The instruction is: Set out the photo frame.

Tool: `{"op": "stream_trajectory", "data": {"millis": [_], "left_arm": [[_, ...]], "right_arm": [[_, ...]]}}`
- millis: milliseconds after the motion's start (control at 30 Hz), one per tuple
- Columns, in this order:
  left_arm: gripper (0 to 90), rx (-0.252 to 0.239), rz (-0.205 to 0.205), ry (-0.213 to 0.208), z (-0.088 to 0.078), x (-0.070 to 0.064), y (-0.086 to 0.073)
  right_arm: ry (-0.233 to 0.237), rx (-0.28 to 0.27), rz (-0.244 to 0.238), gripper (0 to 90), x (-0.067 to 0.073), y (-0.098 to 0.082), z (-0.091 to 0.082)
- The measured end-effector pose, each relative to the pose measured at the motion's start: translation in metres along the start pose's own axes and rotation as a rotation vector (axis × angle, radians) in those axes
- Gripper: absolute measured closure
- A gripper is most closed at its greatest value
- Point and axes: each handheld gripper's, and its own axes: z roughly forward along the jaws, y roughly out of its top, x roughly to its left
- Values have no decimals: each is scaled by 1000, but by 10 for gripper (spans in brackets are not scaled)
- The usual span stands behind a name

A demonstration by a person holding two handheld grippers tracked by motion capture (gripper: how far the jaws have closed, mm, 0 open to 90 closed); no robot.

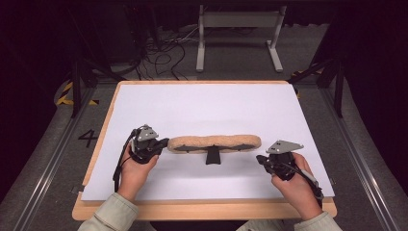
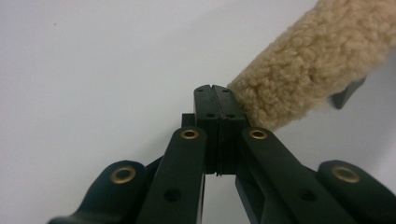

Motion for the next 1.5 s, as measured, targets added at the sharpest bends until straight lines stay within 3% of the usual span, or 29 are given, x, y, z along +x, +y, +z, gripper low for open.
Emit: {"op": "stream_trajectory", "data": {"millis": [100,300,567,700,967,1033,1333,1500], "left_arm": [[900,18,31,-10,-4,-4,0],[900,48,55,-74,-11,-9,-3],[900,88,178,-167,-19,-18,-2],[900,106,224,-246,-20,-24,-1],[900,126,266,-337,-18,-32,0],[900,137,293,-365,-17,-35,1],[900,165,347,-439,-13,-55,4],[900,165,355,-475,-10,-62,4]], "right_arm": [[2,-4,3,900,-1,0,-1],[4,-14,3,900,-2,2,-5],[8,-22,8,900,-3,4,-7],[15,-18,14,900,-4,4,-5],[25,-12,14,900,-3,5,-5],[24,-11,15,900,-3,5,-5],[42,-6,17,900,-1,5,-4],[64,-11,14,900,4,6,-1]]}}
